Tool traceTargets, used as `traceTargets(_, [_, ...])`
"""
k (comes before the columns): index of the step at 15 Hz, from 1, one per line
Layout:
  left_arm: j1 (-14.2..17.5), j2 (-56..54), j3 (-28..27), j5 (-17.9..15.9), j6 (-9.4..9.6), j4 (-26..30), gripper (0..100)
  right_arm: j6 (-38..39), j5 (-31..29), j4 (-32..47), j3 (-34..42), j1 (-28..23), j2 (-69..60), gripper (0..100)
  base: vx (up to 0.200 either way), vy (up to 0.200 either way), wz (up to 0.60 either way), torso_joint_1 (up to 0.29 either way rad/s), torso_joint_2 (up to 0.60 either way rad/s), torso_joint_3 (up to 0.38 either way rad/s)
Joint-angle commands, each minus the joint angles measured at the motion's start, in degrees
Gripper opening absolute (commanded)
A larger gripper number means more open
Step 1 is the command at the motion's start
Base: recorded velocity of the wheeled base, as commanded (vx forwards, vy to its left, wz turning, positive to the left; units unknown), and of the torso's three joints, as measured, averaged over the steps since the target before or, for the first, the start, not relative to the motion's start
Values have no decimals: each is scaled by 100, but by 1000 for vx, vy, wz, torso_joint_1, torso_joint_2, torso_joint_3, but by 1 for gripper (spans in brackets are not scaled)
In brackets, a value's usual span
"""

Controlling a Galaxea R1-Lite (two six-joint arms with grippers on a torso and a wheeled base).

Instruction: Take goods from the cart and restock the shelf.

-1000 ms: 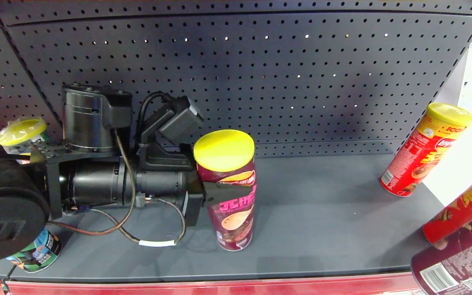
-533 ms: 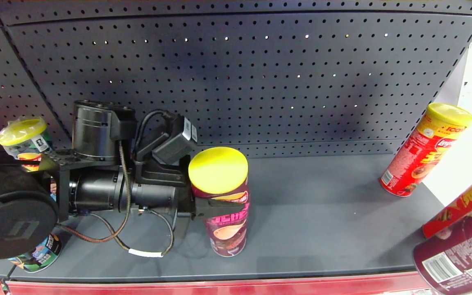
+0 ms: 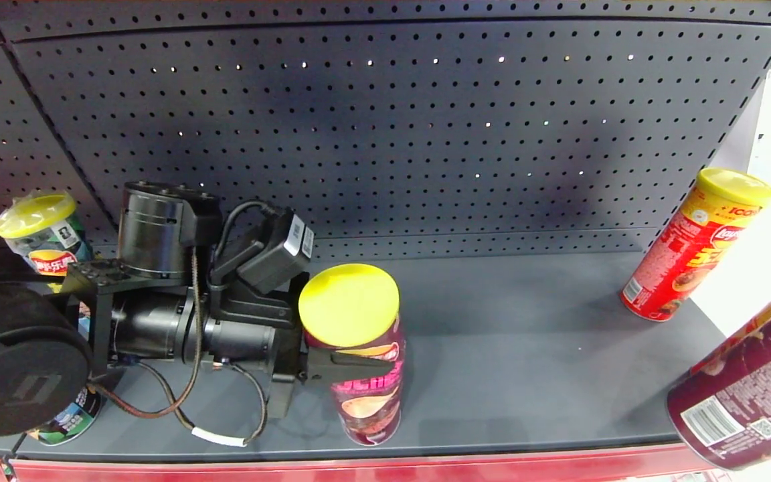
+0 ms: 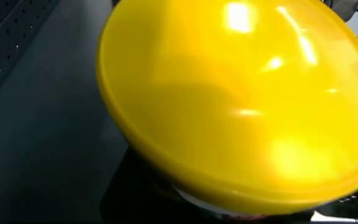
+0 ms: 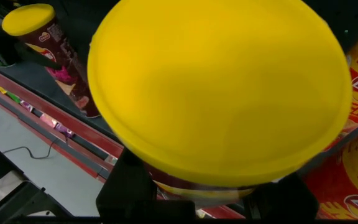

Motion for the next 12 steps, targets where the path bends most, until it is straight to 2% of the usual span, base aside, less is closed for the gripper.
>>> traceTargets(1, [-3,-113,120,-5,-1,-6,0,-1,1,-1,-3,6,35,0,0,0,0,0,0,0])
traceTargets(8, [-100,-201,305,-260,-1,-6,0,-1,1,-10,-12,6,44,0,0,0,0,0,0,0])
traceTargets(12, [-179,-184,411,-224,8,-15,0,-1,1,-10,-73,6,61,0,0,0,0,0,0,0])
